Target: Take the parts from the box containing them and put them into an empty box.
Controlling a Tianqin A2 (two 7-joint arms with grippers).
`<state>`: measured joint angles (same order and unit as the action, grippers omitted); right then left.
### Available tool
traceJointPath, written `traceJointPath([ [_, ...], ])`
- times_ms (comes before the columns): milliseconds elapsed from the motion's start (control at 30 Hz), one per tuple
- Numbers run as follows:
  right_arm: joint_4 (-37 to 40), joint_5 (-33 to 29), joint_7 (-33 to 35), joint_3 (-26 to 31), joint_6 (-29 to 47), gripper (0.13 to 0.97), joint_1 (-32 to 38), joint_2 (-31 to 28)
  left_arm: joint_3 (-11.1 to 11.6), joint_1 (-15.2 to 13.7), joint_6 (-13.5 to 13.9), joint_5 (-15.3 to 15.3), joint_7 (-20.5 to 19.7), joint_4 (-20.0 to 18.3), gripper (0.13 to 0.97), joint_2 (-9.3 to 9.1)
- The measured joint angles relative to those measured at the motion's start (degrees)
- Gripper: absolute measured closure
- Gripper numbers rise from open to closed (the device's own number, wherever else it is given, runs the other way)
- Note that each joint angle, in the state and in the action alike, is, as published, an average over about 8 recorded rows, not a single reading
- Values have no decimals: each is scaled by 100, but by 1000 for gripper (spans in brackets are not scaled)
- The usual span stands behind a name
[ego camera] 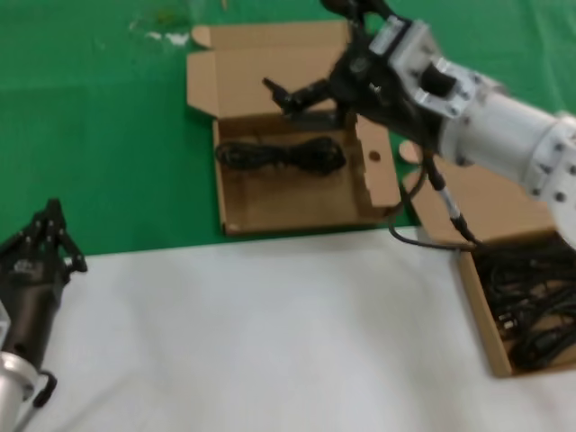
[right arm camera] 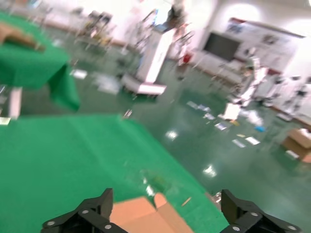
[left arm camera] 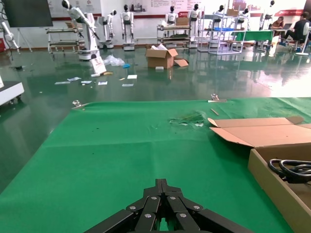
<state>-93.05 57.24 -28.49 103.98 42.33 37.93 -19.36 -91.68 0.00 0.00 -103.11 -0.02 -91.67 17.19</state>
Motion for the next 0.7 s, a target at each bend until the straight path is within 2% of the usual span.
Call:
traceJointPath([
  [33,-123,84,-32,-105,-85,446,-163,-19,0,0,0,0,0,0,957,0],
  [267,-578,547,-96,-567,-576,295,-982,-46,0,0,0,0,0,0,957,0],
  [600,-613,589,-110,-613,-629,169,-1069,-38,0,0,0,0,0,0,943,0],
  [700,-608,619,-89,-618,-656,159,-1091,-36,0,0,0,0,0,0,934,0],
])
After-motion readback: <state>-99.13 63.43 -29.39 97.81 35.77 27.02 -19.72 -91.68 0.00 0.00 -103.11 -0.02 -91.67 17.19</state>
